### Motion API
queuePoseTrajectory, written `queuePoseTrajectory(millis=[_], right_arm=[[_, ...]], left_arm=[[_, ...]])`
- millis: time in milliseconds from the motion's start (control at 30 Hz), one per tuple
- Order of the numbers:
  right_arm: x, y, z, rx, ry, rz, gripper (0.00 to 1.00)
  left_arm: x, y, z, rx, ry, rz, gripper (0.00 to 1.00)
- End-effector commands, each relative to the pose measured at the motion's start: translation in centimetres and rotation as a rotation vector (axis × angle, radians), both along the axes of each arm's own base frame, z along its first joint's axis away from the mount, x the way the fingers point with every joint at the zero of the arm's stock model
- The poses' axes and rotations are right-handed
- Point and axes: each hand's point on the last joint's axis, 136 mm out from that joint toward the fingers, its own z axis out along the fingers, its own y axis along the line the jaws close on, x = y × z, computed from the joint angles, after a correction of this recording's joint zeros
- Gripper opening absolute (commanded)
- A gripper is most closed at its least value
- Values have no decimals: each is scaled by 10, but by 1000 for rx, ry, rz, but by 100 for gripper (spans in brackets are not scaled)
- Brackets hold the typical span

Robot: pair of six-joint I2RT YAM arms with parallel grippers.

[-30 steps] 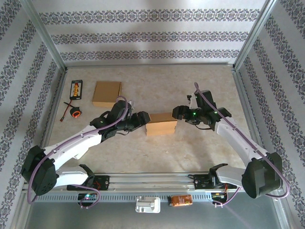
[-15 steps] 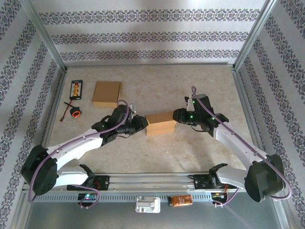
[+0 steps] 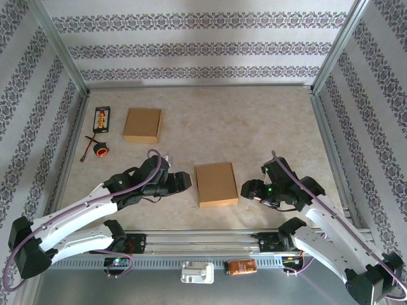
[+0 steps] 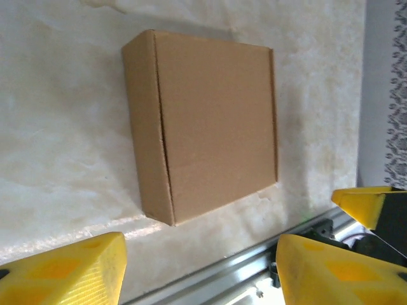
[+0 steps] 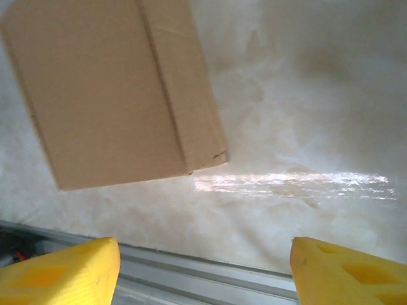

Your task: Fold the paper box

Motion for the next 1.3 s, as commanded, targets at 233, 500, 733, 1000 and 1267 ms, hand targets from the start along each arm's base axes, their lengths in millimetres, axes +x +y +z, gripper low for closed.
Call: queuePoseTrajectory(millis=[233,500,733,1000,1267], right_arm=[[66,49,-26,79,-133,116,72],[109,69,-47,78,-144,-2,44],[211,78,-53,72,-204,-134,38],[314,112,-69,27,-248,-134,39],[330,115,-61,78,-236,-116,61]], left_arm=[[53,-54,-66,-11,-63,-48,71],[104,-79,-88,-72,-47,6,42],[209,-70,-108,-107,-146,78,31],[314,-45,-129,-131,-189,201,31],[326,-29,-118,-115,-204,211,56]])
